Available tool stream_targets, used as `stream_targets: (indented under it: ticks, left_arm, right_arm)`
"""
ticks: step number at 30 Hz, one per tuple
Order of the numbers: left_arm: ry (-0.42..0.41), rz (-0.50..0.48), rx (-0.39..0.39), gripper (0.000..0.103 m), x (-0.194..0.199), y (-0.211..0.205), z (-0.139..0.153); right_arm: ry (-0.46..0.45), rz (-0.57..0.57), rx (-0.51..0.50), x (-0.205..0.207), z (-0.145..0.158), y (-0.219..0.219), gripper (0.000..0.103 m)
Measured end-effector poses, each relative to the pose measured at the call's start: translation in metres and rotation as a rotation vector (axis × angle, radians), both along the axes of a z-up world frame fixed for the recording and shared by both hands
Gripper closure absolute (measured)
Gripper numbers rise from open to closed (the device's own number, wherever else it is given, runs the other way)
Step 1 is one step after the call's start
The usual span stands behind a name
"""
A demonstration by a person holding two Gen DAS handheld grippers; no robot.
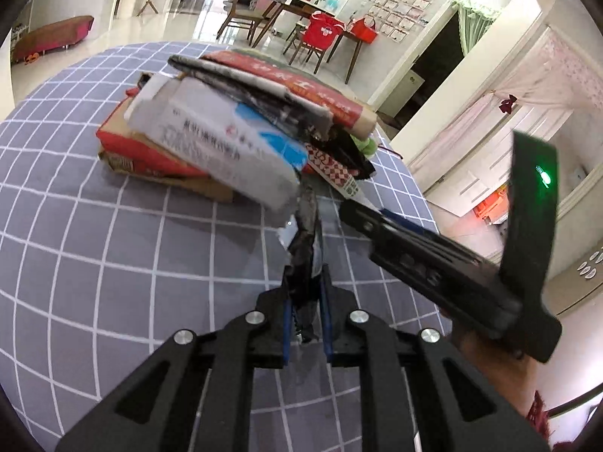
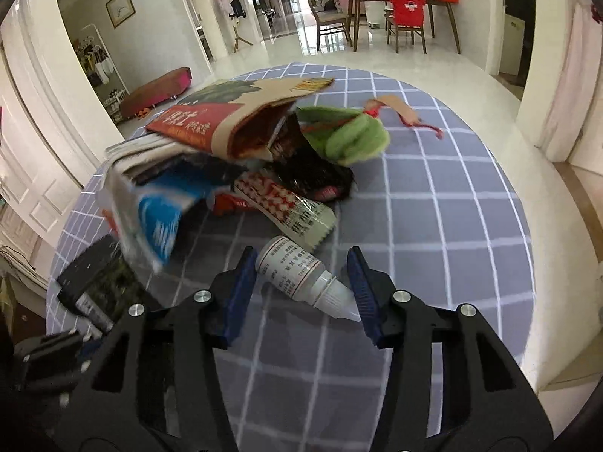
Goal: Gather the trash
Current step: 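Grasp the small white dropper bottle with the right tool while the left holds the packet, then carry both items over the blue bin and open both tools to drop them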
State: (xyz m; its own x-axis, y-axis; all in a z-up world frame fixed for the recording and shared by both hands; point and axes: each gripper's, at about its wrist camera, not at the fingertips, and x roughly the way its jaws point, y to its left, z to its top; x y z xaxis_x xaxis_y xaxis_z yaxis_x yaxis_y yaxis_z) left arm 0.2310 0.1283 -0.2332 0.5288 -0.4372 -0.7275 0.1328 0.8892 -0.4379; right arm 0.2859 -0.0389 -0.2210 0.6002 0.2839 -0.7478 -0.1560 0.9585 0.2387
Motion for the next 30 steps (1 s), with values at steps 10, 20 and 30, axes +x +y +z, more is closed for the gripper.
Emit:
stream_targets:
  ticks: [10,20,30]
  left_arm:
    - [-0.040,-0.010,0.055,0.092,-0.020,-0.019,0.013]
    - [-0.072,-0.115,0.065,0.093,-0.035,-0.080,0.029]
    - [-0.081,-0.367,0.040,0.093,-0.031,-0.224,0.025]
  right_arm:
    - [-0.014,0.004,0.093,-0.037,0.002,-0.027,0.065]
    - [-0.094,-0.084,0.189,-0.088,0.026,-0.094,0.066]
    - [-0.110,-0.349,0.152,-0.140,0.018,-0.234,0.065]
